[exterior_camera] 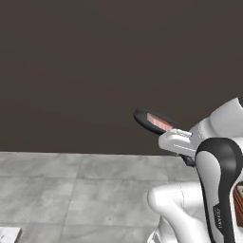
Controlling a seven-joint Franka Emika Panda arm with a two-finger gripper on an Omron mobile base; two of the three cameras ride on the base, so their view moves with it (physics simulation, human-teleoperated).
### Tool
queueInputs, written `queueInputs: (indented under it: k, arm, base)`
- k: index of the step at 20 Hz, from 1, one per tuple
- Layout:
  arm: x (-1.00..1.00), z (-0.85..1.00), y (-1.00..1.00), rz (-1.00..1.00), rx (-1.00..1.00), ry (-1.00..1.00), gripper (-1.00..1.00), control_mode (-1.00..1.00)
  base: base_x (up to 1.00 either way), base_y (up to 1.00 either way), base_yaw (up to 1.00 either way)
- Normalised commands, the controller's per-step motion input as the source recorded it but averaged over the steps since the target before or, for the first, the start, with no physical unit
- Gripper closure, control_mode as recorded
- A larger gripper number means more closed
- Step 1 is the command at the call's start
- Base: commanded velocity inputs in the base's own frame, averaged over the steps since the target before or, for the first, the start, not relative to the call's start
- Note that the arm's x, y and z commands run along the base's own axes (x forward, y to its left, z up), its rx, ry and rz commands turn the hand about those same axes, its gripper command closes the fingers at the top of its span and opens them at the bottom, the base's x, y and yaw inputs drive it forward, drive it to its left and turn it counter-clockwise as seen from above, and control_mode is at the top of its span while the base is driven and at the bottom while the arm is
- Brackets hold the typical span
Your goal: Pick up the pan with the steak in it and place it on the dining table. Then place the steak on the plate.
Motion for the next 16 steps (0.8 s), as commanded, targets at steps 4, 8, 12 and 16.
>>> queueInputs:
  k: [4, 8, 12, 16]
  arm:
    - [0.00, 0.00, 0.00, 0.00, 0.00, 0.00, 1.00, 1.00]
    - [0.00, 0.00, 0.00, 0.00, 0.00, 0.00, 1.00, 1.00]
    - [0.00, 0.00, 0.00, 0.00, 0.00, 0.00, 1.00, 1.00]
    - [0.00, 0.00, 0.00, 0.00, 0.00, 0.00, 1.00, 1.00]
  base:
    - [1.00, 0.00, -0.01]
    - [0.96, -0.07, 0.03]
    - [0.55, -0.17, 0.23]
    - [0.29, -0.09, 0.36]
